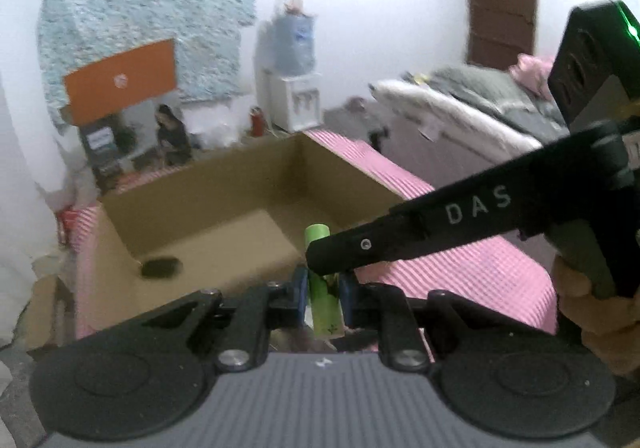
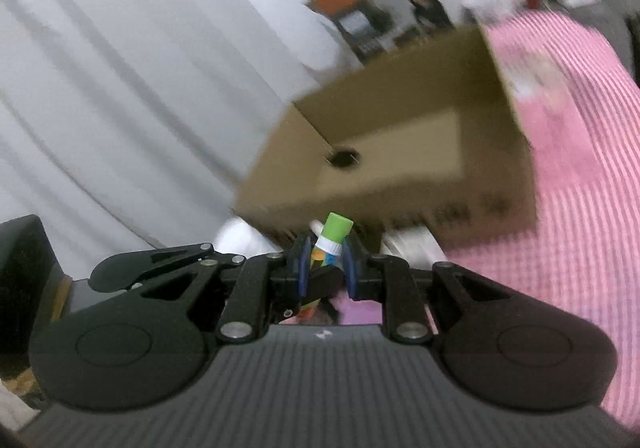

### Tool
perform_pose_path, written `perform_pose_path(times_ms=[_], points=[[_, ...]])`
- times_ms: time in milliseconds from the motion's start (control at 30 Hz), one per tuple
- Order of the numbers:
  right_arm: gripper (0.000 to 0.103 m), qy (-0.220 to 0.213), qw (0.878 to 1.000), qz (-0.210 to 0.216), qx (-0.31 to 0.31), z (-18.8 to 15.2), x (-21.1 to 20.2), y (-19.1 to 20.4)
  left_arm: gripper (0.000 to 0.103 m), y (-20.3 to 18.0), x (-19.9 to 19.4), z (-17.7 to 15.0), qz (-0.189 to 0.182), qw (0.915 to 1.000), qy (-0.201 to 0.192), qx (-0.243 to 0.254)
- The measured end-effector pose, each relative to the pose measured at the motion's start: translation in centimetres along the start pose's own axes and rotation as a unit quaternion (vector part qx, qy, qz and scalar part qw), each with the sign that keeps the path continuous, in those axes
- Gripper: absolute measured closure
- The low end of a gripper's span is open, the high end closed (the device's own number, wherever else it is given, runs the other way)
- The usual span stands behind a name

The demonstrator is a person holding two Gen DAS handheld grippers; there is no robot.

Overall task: Organize rigid objects
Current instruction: 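Carry the lip balm with the right gripper into the box and release, then return the right gripper to the table and grasp the black cylinder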

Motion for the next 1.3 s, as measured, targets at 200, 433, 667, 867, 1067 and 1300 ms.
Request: perform_pose_path(times_ms=[200, 433, 667, 867, 1067, 1300], points=[[0.087, 0.019, 0.999, 0.016, -0.030, 6.1, 5.1, 1.3, 0.085, 5.5, 2.6, 4.4, 0.019, 0.9981, 0.029, -0.050], [0.086, 0.127, 0.991, 0.031, 0.039, 8.9, 15.6, -1.8, 0.086, 11.6, 9.1, 4.3, 0.043, 0.9849, 0.128, -0.108], [0.085, 0.212, 0.972, 0.043, 0.091, 7.5, 22.3, -4.2, 0.087, 14.8, 12.3, 2.6, 0.082, 0.9732, 0.181, -0.115], [0.085, 0.256, 0.961, 0.040, 0.097, 6.9, 25.8, -4.8, 0.085, 15.5, 12.4, 3.0, 0.088, 0.9718, 0.186, -0.115], [0.084, 0.256, 0.960, 0.049, 0.103, 6.7, 26.8, -4.9, 0.076, 15.5, 11.8, 3.8, 0.092, 0.9767, 0.161, -0.109], [0.079, 0.205, 0.973, 0.044, 0.094, 8.6, 23.3, -5.1, 0.061, 14.4, 8.7, 5.3, 0.077, 0.9850, 0.111, -0.107]])
Point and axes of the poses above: each gripper's, at about its wrist camera, not at the fingertips, and x roughly the way its jaws point, y to its left, z to its top, the point moved 7 cm from there along x, roughly the way its jaws point, and after that the axes turned 12 degrees about -x, right-handed, at the moved point
